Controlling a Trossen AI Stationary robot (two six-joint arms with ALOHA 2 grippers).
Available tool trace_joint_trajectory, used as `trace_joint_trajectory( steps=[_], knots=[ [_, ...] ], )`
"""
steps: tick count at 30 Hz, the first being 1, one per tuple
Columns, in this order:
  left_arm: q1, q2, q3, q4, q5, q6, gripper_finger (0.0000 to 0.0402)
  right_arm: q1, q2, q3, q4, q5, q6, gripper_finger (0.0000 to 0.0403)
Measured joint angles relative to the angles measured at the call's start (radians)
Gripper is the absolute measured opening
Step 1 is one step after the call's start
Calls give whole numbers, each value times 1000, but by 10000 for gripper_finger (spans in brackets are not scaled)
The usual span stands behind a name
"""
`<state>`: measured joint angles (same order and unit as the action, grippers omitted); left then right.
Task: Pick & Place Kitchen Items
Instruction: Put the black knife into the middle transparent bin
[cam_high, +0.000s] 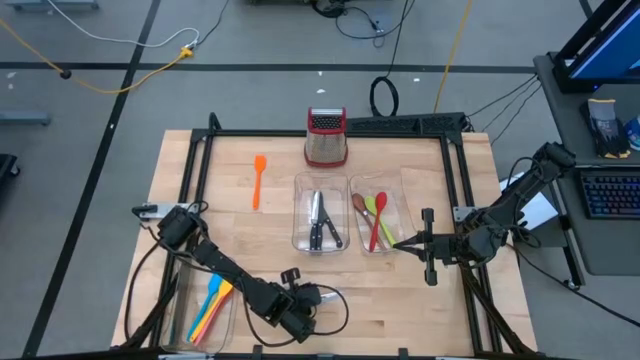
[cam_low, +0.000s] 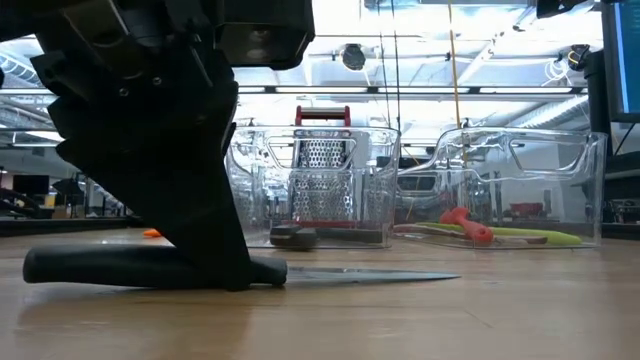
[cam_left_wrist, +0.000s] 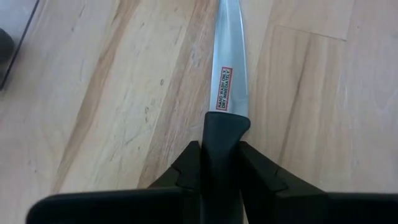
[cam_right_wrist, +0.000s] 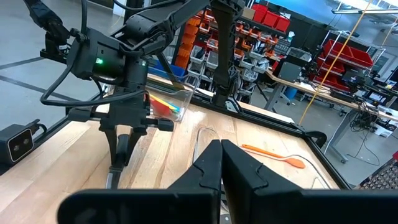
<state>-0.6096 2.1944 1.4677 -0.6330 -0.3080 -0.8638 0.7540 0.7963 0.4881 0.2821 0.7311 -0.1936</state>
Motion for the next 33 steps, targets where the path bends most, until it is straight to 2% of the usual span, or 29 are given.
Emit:
trace_joint_trajectory(
  steps=[12,20,27,33],
  knots=[
    [-14,-111,-11,21,13,1,61,0,0,0,5,0,0,0],
    [-15,-117,-8,71,55,28,60,0,0,0,5,0,-1,0],
    [-11,-118,-7,243,99,120,59,0,0,0,5,0,-1,0],
    [12,-148,-6,377,78,186,59,0,0,0,6,0,-1,0]
  ],
)
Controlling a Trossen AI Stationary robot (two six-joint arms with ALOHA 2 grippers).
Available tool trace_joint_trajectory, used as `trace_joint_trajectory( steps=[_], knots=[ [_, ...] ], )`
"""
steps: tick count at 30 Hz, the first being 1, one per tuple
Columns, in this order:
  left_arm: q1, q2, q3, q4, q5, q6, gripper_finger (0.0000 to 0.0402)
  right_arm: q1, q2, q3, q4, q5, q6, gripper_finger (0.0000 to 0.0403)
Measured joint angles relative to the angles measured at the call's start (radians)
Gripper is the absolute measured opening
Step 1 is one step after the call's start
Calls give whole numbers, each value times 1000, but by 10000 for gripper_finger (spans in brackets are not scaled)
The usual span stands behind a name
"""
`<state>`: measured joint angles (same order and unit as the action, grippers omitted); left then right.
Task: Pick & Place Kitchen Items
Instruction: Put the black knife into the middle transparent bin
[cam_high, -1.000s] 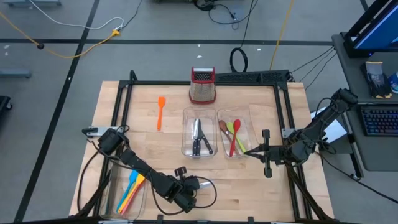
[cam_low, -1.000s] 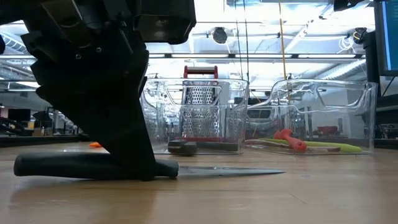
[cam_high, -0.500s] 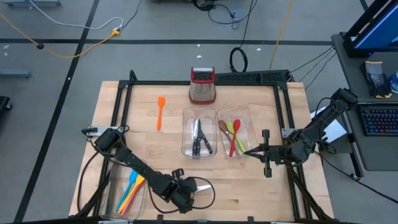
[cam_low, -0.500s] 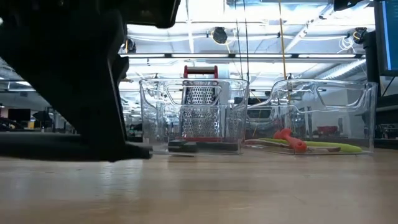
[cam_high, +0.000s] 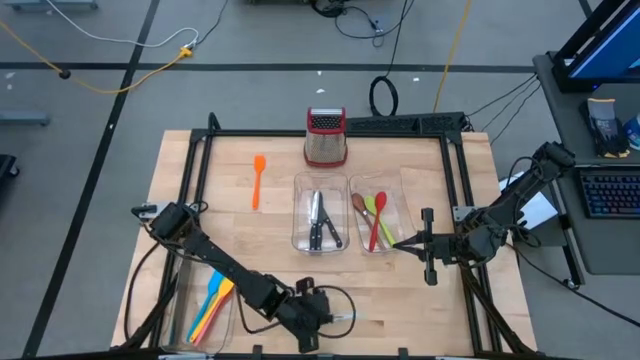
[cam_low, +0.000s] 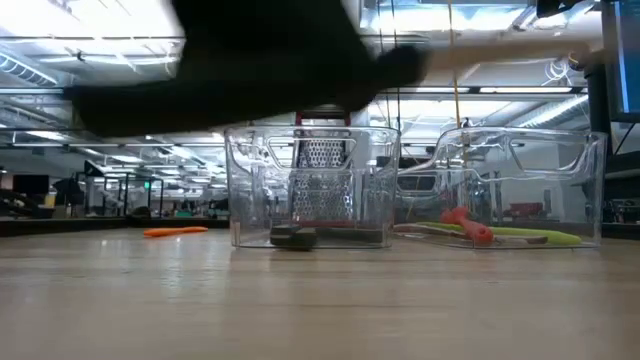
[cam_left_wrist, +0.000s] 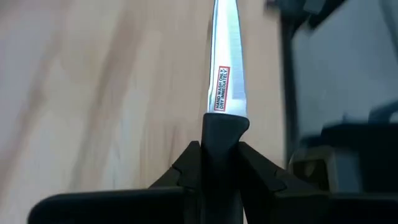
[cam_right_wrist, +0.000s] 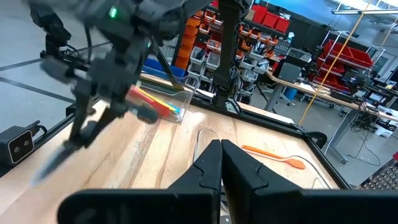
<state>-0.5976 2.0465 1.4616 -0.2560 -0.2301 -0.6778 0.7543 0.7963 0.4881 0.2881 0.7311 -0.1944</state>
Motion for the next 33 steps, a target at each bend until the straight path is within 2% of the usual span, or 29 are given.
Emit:
trace_joint_trajectory(
  steps=[8,14,16,18,23,26,29,33],
  knots=[
    [30,-143,1,43,-160,45,58,0,0,0,-1,0,21,0],
    [59,-282,2,-2,-301,33,53,0,0,0,-2,-2,23,0],
    [77,-329,3,-5,-317,29,16,0,0,0,-1,-3,23,0],
    [91,-372,3,-35,-336,28,1,0,0,0,-3,-3,23,0],
    [126,-451,3,-118,-457,-12,3,0,0,0,-12,-3,23,0],
    [164,-471,3,-262,-530,-90,3,0,0,0,-15,-3,23,0],
    [217,-460,2,-396,-516,-132,1,0,0,0,-16,-3,23,0],
    [266,-430,2,-414,-404,-44,7,0,0,0,-18,-3,26,0]
  ],
)
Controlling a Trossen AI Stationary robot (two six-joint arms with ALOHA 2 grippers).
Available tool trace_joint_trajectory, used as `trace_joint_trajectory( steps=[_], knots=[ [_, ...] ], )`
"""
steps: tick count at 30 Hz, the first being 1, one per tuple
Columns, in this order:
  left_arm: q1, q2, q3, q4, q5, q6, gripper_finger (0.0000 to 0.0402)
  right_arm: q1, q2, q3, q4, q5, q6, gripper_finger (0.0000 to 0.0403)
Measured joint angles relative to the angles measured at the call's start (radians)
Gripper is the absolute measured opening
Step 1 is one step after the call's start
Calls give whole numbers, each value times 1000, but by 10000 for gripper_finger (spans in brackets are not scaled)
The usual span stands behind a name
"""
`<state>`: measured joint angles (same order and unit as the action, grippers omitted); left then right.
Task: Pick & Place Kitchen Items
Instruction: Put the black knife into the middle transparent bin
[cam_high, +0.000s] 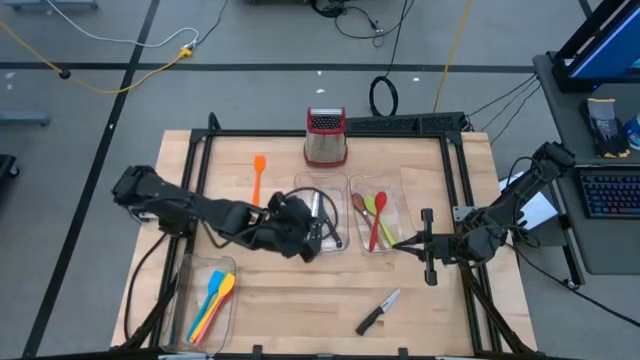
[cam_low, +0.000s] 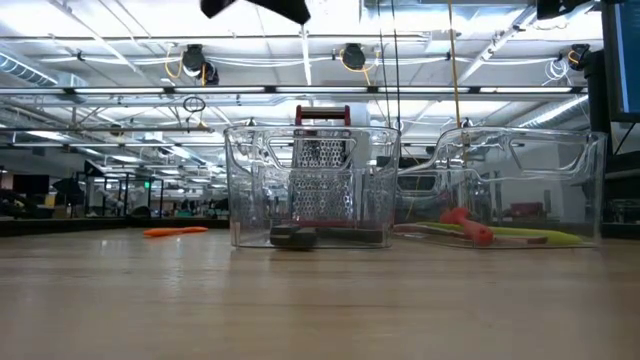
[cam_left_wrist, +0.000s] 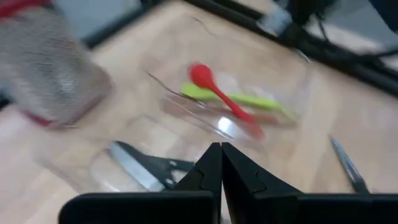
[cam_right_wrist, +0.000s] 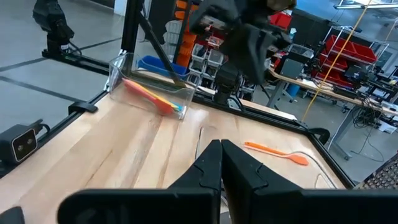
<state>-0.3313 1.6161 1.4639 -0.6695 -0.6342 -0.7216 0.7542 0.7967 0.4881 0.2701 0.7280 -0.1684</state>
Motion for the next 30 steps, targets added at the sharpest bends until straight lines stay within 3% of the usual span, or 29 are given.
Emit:
trace_joint_trajectory(
  steps=[3,7,9,13,20,24,30],
  knots=[
    [9,25,0,16,100,75,13,0,0,0,-24,-39,11,0],
    [3,35,0,-43,135,148,8,-1,2,0,-24,-288,37,0],
    [3,31,0,-110,137,134,3,-1,17,0,-1,-364,37,0],
    [15,19,0,-251,137,61,10,7,108,0,55,-389,7,1],
    [53,-35,-1,-406,143,2,12,7,390,46,137,-384,-31,28],
    [80,-93,-4,-435,146,3,2,7,530,147,30,-365,-6,67],
    [99,-210,-87,-409,140,-17,19,7,706,293,-169,-367,20,137]
  ],
)
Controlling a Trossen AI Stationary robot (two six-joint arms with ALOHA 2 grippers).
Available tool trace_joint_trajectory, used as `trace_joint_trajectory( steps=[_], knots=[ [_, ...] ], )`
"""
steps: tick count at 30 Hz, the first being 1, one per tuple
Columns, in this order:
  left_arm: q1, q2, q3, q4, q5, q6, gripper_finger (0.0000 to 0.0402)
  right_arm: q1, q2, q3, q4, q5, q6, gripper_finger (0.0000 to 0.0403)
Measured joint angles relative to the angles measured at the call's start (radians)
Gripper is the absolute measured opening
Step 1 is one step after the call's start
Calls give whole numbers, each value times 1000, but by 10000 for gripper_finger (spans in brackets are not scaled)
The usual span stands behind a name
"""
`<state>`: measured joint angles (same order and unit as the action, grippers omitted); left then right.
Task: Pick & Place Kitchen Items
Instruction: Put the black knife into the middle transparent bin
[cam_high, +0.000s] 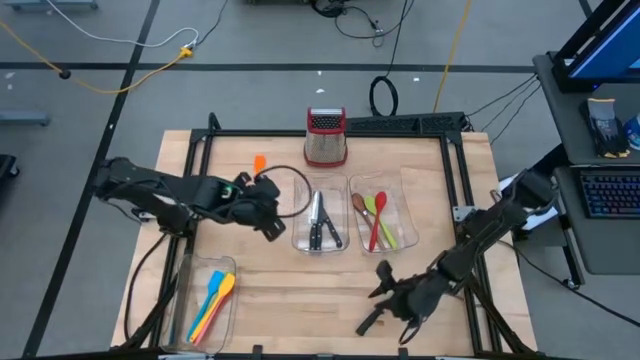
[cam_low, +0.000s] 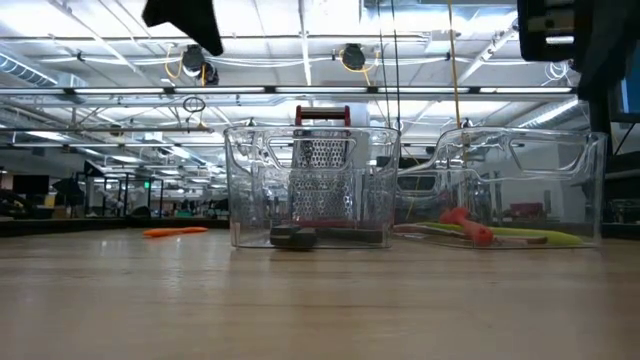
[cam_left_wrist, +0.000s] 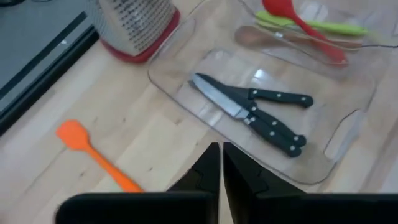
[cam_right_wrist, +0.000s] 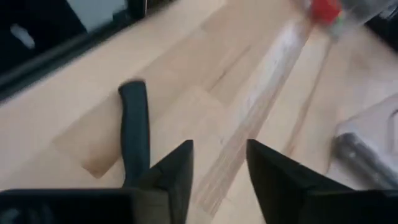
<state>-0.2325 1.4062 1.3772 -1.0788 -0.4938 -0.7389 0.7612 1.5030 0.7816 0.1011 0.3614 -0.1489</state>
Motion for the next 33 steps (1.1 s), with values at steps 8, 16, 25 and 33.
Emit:
trace_joint_trajectory(
  steps=[8,16,25,33],
  knots=[
    [-32,-193,-193,98,-4,4,6,10,135,130,-93,-127,93,216],
    [-36,-374,-337,175,-34,-23,17,16,200,178,-190,-204,188,249],
    [-38,-425,-409,218,-24,-45,46,-57,317,181,-160,-290,204,247],
    [-38,-425,-428,217,-20,-45,47,-94,406,181,-204,-320,216,183]
  ],
)
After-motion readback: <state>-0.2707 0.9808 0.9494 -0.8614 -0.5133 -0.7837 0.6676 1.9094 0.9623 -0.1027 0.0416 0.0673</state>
